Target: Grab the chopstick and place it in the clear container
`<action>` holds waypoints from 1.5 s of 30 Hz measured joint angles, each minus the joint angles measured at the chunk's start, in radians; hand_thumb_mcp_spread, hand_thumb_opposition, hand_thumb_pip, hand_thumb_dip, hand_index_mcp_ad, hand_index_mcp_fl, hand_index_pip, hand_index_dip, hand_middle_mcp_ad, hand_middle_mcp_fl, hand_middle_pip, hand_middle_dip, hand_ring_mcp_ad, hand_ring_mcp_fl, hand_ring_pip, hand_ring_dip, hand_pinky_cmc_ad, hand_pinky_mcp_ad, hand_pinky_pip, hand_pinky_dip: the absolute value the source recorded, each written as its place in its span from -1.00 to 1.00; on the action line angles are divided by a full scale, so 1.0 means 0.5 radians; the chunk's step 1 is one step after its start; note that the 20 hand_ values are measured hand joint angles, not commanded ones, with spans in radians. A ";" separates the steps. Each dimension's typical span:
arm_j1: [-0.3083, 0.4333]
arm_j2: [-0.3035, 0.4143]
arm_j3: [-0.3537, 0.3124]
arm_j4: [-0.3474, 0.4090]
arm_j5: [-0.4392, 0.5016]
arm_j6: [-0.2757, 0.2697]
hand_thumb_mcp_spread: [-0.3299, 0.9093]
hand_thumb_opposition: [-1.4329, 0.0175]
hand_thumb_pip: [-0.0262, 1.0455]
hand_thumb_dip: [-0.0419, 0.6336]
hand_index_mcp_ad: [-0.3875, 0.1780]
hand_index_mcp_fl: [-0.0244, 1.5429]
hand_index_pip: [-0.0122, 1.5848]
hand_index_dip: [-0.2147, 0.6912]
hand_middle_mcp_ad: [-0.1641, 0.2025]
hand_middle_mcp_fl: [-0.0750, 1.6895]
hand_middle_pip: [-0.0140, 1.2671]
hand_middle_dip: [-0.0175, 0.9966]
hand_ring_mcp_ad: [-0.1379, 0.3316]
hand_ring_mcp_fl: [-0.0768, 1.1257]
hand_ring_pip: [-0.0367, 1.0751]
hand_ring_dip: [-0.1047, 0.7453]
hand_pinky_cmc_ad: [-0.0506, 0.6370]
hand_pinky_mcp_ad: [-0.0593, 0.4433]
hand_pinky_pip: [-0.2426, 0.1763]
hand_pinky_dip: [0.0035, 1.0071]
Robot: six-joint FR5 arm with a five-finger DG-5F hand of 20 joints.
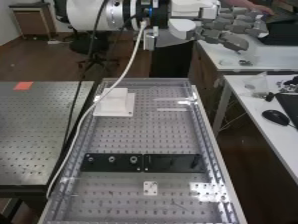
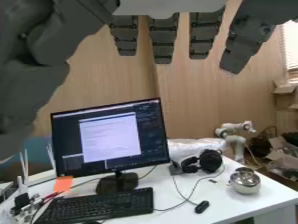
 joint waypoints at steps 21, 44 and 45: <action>0.005 0.001 -0.014 0.024 0.003 0.011 -0.16 0.00 -0.34 -0.86 0.06 -0.94 -0.94 -0.32 0.40 -0.91 -0.81 -0.69 0.40 -0.87 -0.83 -0.69 0.42 0.37 -0.66 -0.40; 0.012 0.003 -0.018 0.032 0.028 0.008 -0.14 0.00 -0.34 -0.86 0.06 -0.94 -0.94 -0.31 0.40 -0.91 -0.81 -0.69 0.40 -0.87 -0.83 -0.69 0.42 0.38 -0.66 -0.39; 0.012 0.003 -0.019 0.033 0.028 0.008 -0.14 0.00 -0.34 -0.87 0.06 -0.94 -0.94 -0.31 0.40 -0.91 -0.81 -0.69 0.40 -0.87 -0.83 -0.69 0.42 0.38 -0.66 -0.39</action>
